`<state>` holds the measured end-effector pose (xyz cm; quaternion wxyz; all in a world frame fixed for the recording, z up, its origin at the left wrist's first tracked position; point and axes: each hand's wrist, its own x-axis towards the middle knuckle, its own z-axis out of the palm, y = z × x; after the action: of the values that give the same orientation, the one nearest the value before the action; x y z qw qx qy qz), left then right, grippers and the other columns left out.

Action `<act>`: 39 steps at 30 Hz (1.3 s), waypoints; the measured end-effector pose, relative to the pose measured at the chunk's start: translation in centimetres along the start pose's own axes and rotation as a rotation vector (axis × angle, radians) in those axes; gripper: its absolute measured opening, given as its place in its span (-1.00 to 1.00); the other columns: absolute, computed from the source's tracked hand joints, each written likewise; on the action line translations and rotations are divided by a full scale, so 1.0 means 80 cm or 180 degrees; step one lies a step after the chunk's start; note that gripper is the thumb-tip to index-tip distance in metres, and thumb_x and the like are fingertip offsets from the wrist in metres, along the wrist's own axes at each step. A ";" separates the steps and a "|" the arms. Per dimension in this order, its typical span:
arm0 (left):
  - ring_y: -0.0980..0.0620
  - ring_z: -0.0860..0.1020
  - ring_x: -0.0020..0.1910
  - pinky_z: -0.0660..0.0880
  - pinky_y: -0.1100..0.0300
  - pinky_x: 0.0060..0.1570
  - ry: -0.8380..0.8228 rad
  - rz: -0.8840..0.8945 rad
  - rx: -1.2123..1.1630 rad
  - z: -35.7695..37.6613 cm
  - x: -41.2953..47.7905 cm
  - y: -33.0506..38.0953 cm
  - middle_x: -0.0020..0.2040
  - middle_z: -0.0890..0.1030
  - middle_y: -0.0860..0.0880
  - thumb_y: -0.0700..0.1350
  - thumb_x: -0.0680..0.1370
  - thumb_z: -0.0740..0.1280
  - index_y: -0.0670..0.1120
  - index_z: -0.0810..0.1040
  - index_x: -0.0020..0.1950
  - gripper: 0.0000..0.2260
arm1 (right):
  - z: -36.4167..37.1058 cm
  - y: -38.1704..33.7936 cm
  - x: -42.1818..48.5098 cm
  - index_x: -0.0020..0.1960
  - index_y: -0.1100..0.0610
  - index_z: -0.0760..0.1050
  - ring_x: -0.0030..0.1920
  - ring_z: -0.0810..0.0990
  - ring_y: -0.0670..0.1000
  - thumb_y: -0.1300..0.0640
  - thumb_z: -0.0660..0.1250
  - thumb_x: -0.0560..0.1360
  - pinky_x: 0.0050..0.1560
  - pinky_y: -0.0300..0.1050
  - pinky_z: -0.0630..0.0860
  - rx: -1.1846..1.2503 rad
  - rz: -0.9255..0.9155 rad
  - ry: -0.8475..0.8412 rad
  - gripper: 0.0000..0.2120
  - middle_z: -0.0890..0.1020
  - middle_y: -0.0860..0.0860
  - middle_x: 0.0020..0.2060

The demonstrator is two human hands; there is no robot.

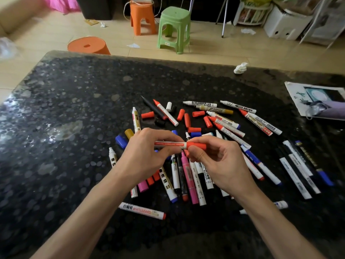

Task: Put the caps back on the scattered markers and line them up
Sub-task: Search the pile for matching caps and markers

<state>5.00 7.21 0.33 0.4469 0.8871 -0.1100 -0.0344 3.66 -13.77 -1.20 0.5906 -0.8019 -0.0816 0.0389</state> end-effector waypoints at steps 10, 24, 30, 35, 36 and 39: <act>0.13 0.69 -0.11 0.64 -0.06 -0.02 -0.0218 0.0137 -0.0341 0.003 0.004 0.012 -0.12 0.71 0.14 0.06 0.57 0.44 0.18 0.67 0.12 -0.87 | -0.017 -0.016 0.003 0.11 0.13 0.68 -0.02 0.75 0.04 0.16 0.49 0.51 0.04 -0.16 0.65 0.0690 0.0200 0.0066 -0.82 0.75 0.05 -0.04; 0.25 0.62 0.05 0.64 0.14 0.02 -0.0752 -0.0111 -0.0413 0.026 0.003 0.019 0.06 0.66 0.15 0.30 0.50 0.29 0.15 0.56 0.31 -0.56 | -0.037 -0.013 -0.010 0.21 0.09 0.62 0.16 0.72 0.07 0.10 0.35 0.64 0.27 0.14 0.58 0.1515 0.0817 0.0519 -0.82 0.75 0.08 0.08; 0.23 0.61 0.08 0.64 0.08 0.04 -0.0569 -0.0063 -0.0438 0.040 0.006 0.032 0.02 0.64 0.22 0.29 0.46 0.27 0.16 0.58 0.26 -0.57 | -0.151 0.034 -0.018 0.26 -0.05 0.50 0.01 0.65 -0.16 -0.03 0.36 0.63 0.08 -0.11 0.59 -0.1347 0.0743 0.1478 -0.78 0.65 -0.13 -0.04; 0.29 0.61 0.05 0.64 0.16 0.03 -0.0344 -0.0018 -0.0286 0.050 0.016 0.035 -0.01 0.65 0.22 0.09 0.61 0.32 0.17 0.60 0.23 -0.79 | -0.185 0.075 -0.023 0.18 0.02 0.53 -0.10 0.61 -0.03 -0.07 0.46 0.57 -0.01 0.03 0.60 -0.2620 0.1334 0.1191 -0.73 0.59 -0.11 -0.15; 0.31 0.61 0.05 0.64 0.20 0.03 -0.0281 -0.0040 -0.0267 0.049 0.017 0.034 0.01 0.65 0.21 0.06 0.63 0.32 0.17 0.61 0.23 -0.81 | -0.185 0.078 -0.023 0.19 0.01 0.54 -0.11 0.61 -0.03 -0.07 0.46 0.56 -0.03 0.00 0.59 -0.2775 0.1389 0.1141 -0.72 0.59 -0.10 -0.15; 0.29 0.61 0.08 0.63 0.19 0.05 -0.0156 -0.0122 -0.0241 0.045 0.020 0.028 0.04 0.67 0.20 0.02 0.65 0.32 0.18 0.61 0.21 -0.83 | -0.187 0.084 -0.020 0.25 0.00 0.52 -0.07 0.60 -0.02 -0.04 0.48 0.55 -0.05 -0.05 0.56 -0.3071 0.1404 0.1132 -0.68 0.58 -0.06 -0.09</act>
<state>5.64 2.75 0.06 0.4767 0.8704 -0.1026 -0.0689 5.06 -30.07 -3.14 0.1393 -0.9735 0.1806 -0.0161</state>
